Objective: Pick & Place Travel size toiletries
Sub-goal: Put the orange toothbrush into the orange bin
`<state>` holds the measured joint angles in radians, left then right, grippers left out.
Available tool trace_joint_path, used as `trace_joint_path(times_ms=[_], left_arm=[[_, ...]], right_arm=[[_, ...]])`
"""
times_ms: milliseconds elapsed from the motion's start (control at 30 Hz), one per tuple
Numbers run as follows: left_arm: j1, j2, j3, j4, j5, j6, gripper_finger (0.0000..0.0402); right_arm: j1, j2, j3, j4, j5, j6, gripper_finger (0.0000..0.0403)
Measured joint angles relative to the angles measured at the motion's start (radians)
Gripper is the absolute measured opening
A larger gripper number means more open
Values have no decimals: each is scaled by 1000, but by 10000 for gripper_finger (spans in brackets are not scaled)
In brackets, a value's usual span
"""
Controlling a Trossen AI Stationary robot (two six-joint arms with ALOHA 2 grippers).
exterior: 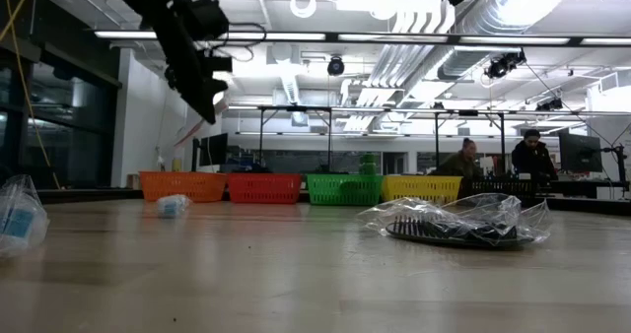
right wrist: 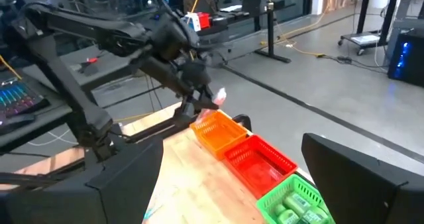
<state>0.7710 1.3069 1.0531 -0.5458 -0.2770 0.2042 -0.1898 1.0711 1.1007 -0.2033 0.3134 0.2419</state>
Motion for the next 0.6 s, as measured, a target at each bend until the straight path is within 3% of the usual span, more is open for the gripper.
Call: trace_joint_path(times_ms=[267,600], left_arm=[[115,124,0,50,40,85,24],[118,158,0,55,82,91,40]], right_arm=[[0,-1,0,4,-2,49,354],[0,-1,0,3,1,50,354]])
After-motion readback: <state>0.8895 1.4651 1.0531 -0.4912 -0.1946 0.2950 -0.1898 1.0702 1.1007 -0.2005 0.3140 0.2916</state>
